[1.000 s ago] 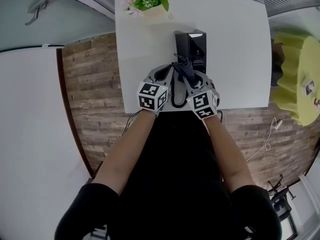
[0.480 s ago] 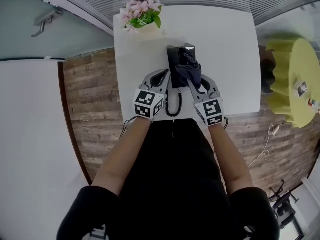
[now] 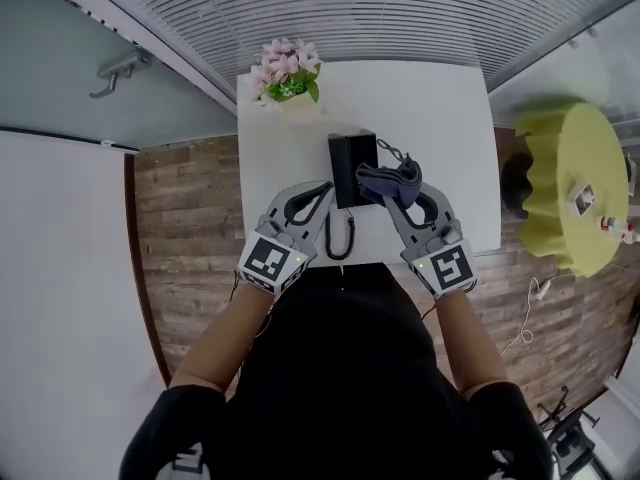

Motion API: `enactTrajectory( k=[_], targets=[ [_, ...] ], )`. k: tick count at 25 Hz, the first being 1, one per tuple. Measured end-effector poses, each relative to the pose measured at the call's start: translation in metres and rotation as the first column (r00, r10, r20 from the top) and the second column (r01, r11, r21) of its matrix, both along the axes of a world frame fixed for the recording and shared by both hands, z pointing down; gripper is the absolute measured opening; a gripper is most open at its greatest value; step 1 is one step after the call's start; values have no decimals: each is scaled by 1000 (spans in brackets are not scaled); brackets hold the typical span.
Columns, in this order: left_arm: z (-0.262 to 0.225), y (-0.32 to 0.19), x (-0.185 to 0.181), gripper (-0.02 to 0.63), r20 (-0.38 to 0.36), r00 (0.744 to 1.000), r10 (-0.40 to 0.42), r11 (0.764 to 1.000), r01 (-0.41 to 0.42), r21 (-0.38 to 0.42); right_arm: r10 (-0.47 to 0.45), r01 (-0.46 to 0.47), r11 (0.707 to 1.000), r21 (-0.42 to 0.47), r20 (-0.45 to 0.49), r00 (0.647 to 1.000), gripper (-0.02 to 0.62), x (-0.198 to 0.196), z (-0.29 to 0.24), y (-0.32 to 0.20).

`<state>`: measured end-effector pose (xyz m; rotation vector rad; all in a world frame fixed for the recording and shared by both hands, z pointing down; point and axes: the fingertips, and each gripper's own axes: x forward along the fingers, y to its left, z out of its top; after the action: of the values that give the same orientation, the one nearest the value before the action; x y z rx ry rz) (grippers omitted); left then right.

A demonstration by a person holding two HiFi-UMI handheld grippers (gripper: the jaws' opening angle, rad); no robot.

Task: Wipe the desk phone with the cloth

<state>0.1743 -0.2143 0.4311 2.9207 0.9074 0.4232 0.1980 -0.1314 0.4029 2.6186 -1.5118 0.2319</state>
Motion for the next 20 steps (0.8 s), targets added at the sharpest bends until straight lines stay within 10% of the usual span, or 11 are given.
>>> enactTrajectory(
  k=[11,20],
  targets=[
    [-101,14,7,11,-163,987,10,999,-16,-34,-52,56,997,52,-87,995,91,-3,-84,-4],
    [-106,15,2,11,-160,987,-1,999,-5,-35,-66,72,996,47,-114,991,91,-3,-99,-4]
  ],
)
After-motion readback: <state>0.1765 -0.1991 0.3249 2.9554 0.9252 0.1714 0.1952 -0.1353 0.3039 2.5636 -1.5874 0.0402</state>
